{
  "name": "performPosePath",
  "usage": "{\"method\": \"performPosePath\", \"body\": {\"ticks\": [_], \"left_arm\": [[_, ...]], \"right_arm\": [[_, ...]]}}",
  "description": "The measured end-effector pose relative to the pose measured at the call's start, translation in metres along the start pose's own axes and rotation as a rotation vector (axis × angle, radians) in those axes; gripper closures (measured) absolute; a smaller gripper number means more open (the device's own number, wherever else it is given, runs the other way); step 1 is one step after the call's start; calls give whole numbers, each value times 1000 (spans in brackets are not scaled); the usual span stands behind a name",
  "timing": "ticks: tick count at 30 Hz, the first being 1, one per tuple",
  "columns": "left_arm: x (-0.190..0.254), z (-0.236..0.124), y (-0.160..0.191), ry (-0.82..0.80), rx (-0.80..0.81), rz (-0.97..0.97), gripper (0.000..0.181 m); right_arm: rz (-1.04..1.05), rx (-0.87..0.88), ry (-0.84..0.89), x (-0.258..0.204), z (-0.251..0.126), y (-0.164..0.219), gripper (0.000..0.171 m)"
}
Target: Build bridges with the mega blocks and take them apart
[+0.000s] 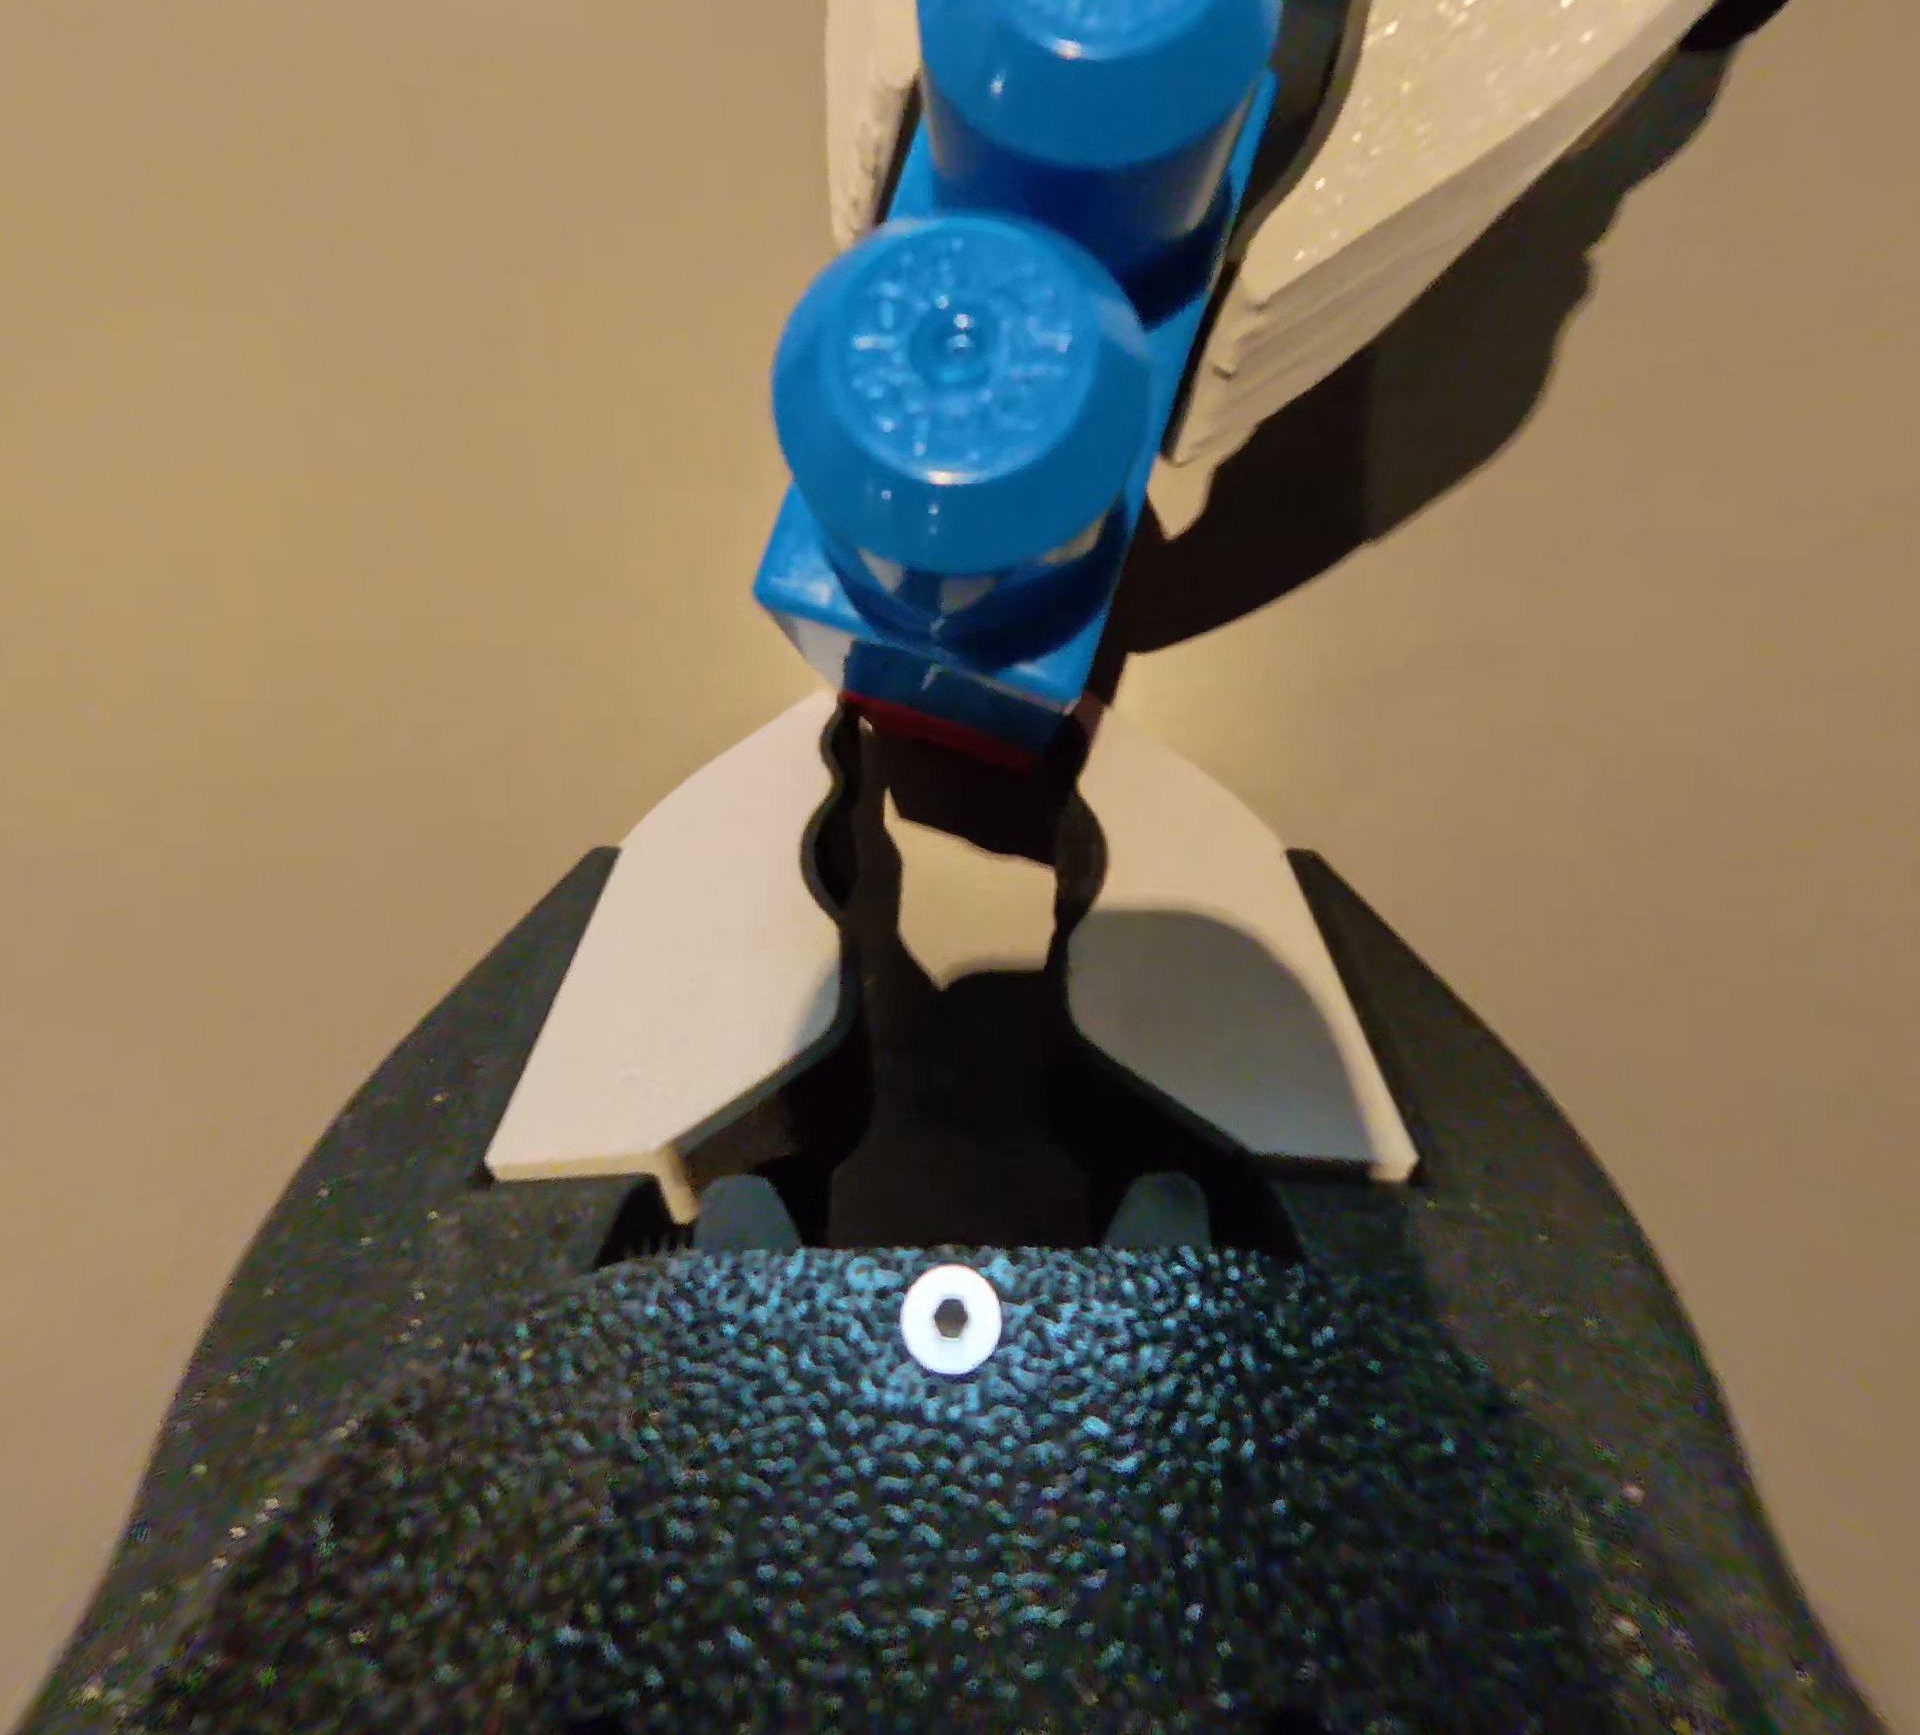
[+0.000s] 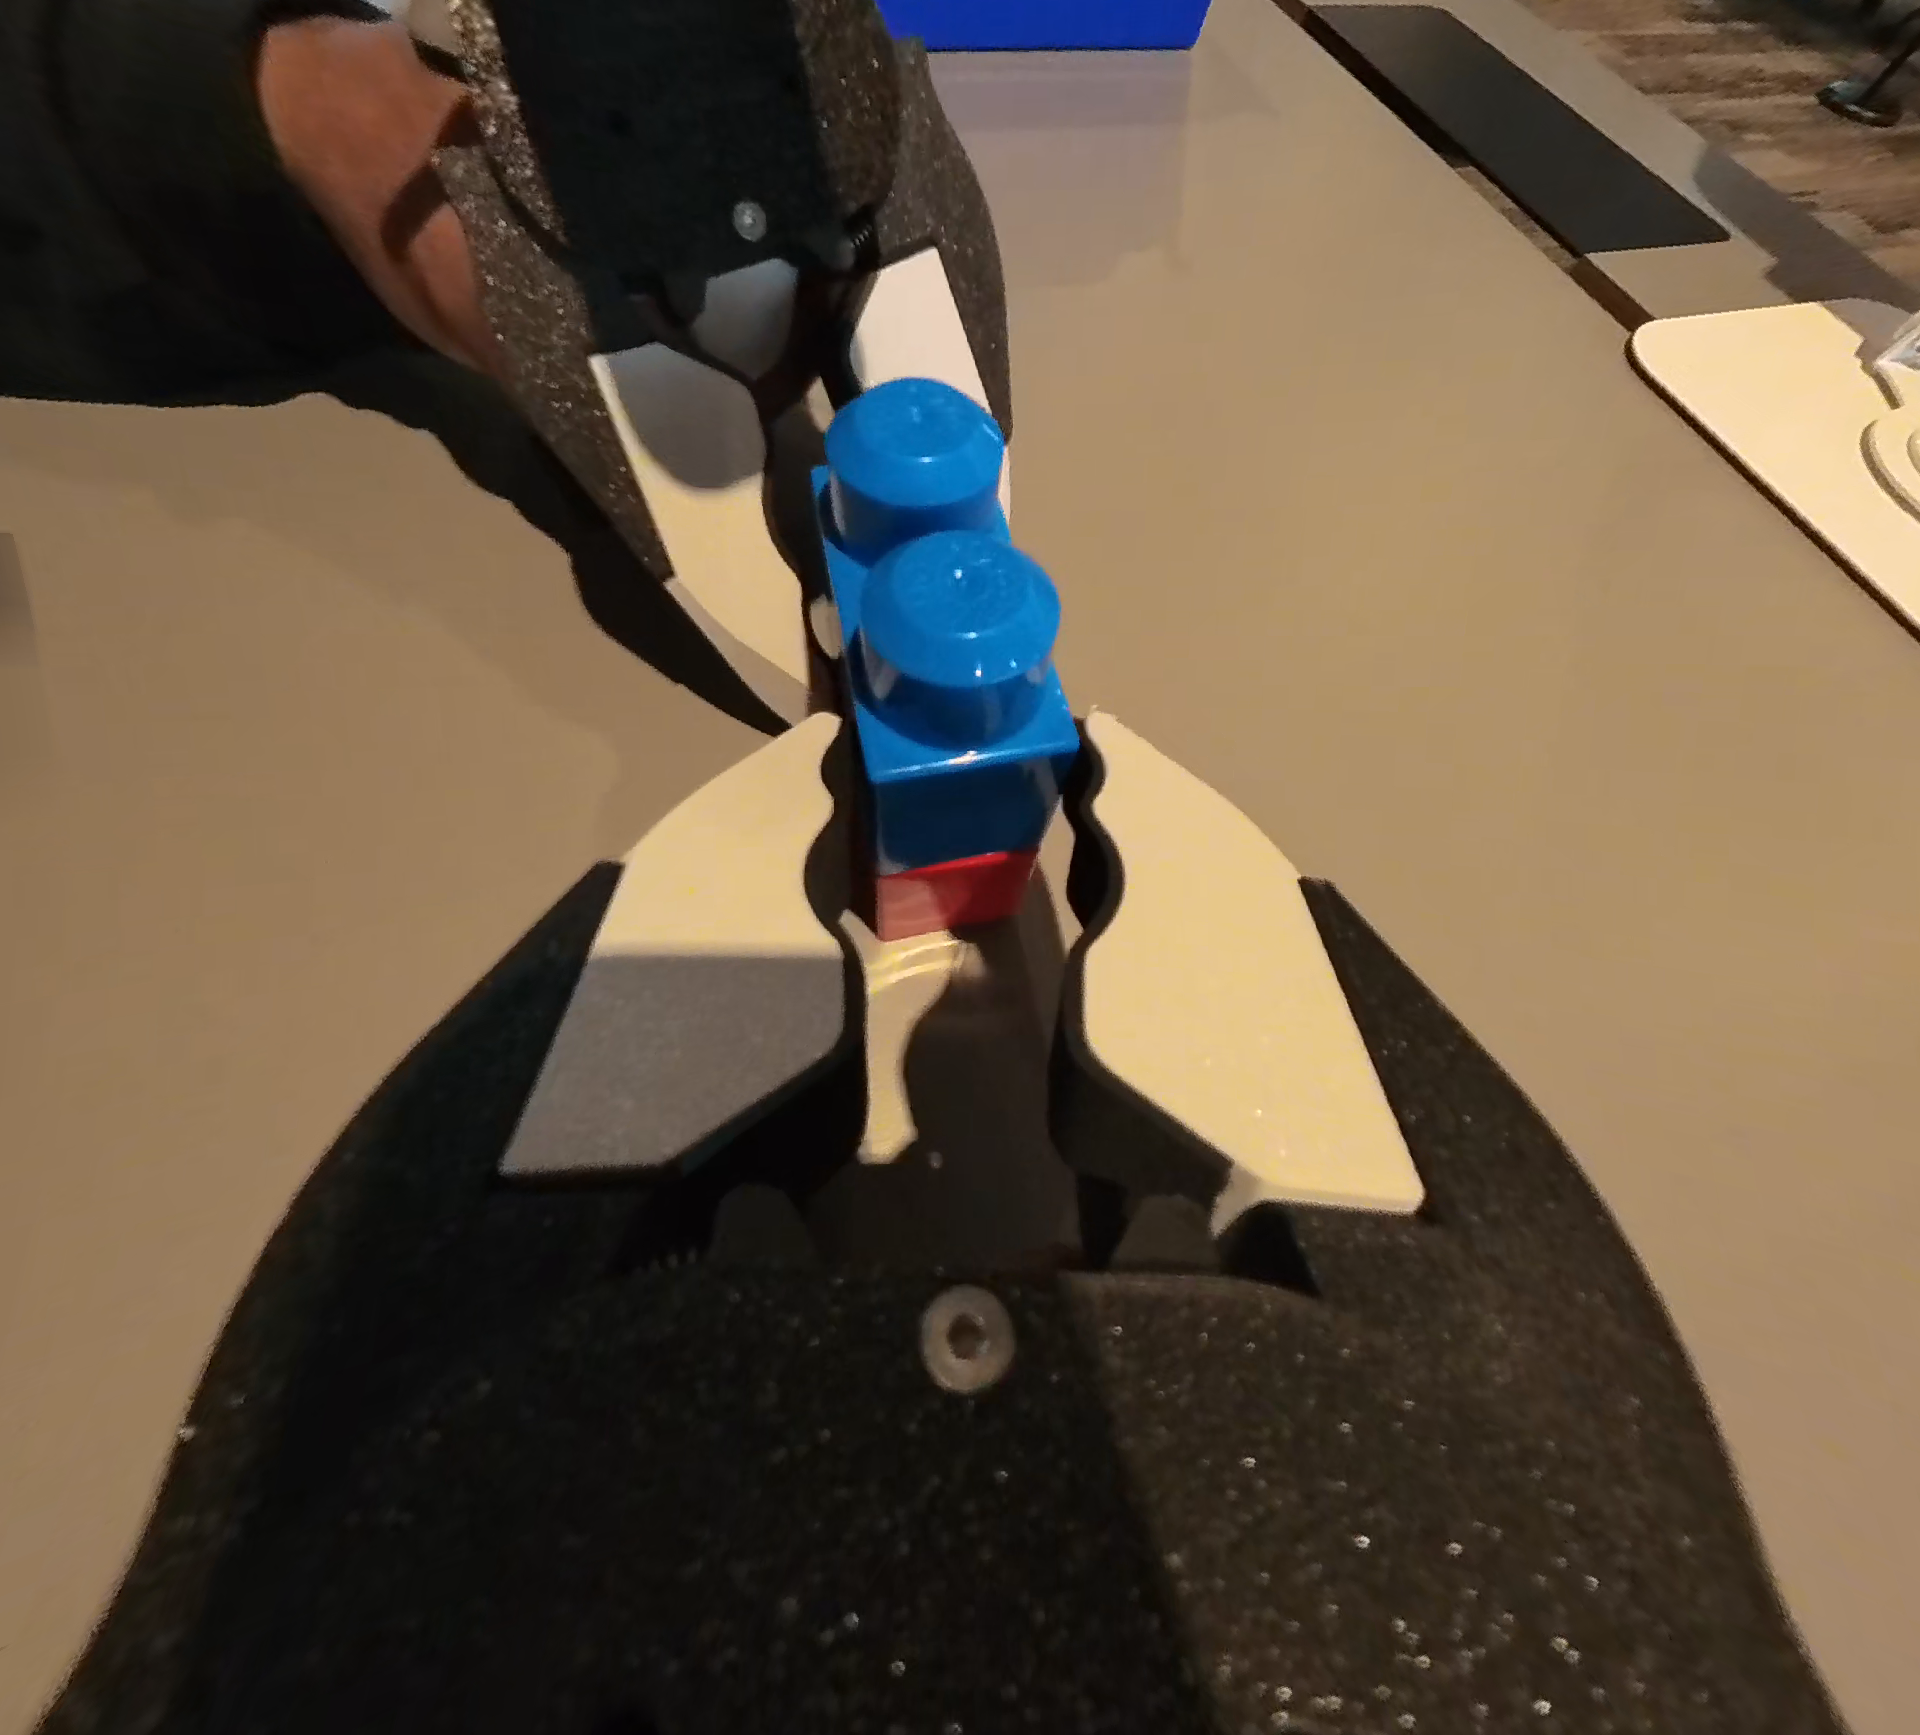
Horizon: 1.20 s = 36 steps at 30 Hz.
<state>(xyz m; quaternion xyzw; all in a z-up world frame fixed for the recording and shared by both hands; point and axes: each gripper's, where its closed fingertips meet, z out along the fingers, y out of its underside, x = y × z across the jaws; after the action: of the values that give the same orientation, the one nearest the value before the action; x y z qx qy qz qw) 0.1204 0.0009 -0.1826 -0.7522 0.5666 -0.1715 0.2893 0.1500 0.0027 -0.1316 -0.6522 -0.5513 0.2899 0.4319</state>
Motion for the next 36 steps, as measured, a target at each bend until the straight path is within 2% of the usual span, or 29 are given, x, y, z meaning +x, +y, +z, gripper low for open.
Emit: {"method": "performPosePath", "body": {"ticks": [1, 5, 12, 15, 20, 27, 32, 36], "left_arm": [[1, 1, 0, 20, 12, 1, 146], [5, 2, -2, 95, 59, -9, 146], [9, -12, 7, 192, 17, 10, 145], [9, -30, -2, 226, 125, 43, 146], [6, -49, -33, 200, 359, 102, 147], [6, -43, -39, 184, 432, 158, 147], [6, -42, -40, 218, 474, 116, 147], [5, -40, -38, 192, 428, 127, 147]], "right_arm": [[9, 1, -12, 0, 0, 0, 133], [34, 14, -74, -3, -1, 2, 134], [-3, -6, -82, -9, 1, 1, 134], [-6, -7, -83, -9, 1, 1, 134], [-5, -3, -86, -9, 1, 1, 134], [-13, -7, -86, -9, 1, 1, 134], [-10, -19, -86, -9, 1, 2, 134], [-6, -30, -83, -8, 0, 2, 134]]}}
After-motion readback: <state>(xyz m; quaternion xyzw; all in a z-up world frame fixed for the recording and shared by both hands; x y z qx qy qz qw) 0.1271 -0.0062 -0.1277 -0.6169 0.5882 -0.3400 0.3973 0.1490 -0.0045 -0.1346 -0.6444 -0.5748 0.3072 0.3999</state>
